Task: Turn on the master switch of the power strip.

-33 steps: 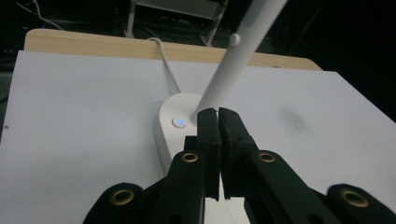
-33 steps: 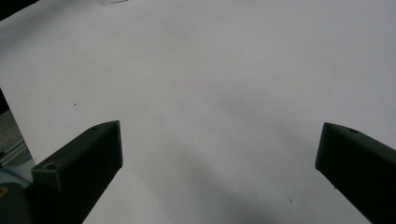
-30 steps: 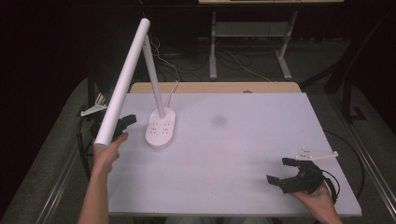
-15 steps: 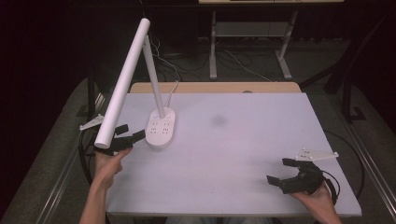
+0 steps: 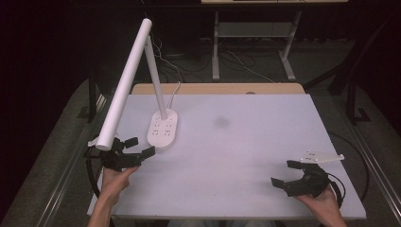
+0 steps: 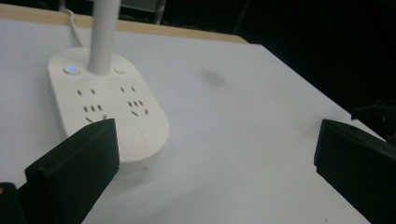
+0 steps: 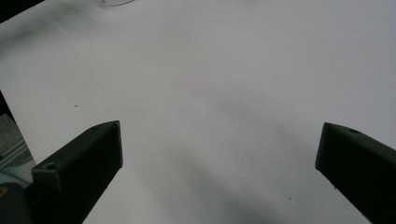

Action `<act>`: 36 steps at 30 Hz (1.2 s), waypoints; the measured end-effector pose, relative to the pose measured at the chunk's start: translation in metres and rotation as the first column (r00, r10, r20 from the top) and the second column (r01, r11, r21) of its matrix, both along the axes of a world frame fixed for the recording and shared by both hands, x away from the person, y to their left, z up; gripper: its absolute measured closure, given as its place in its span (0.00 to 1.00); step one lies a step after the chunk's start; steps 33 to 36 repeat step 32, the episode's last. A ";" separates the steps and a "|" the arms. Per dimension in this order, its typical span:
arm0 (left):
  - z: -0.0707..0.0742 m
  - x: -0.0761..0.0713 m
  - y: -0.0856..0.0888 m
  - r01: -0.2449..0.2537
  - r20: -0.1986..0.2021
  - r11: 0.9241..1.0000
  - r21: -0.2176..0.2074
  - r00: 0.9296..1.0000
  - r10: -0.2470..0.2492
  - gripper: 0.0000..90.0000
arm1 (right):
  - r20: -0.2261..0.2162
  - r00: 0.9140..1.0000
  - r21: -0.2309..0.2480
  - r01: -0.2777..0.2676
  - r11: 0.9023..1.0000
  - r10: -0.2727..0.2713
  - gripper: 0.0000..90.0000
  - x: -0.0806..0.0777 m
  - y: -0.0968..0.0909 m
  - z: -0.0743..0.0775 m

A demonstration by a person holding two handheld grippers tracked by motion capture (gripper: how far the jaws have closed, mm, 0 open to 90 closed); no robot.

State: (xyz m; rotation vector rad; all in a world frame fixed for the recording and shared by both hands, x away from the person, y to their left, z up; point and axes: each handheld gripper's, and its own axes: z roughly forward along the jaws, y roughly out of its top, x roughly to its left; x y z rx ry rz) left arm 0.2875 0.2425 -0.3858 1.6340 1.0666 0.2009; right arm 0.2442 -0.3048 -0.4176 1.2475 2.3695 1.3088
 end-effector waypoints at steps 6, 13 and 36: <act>-0.010 -0.008 -0.010 0.045 -0.013 0.999 0.021 0.999 -0.045 0.00 | 0.002 1.000 0.001 0.004 1.000 -0.004 0.00 -0.001 -0.001 0.000; -0.017 -0.016 -0.027 0.112 -0.028 0.992 0.051 0.993 -0.111 0.00 | 0.000 1.000 0.004 0.003 1.000 -0.003 0.00 -0.002 -0.001 0.001; -0.038 -0.028 -0.065 0.279 -0.090 0.947 0.160 0.959 -0.267 0.00 | 0.005 1.000 0.017 -0.010 1.000 0.010 0.00 -0.006 0.001 0.001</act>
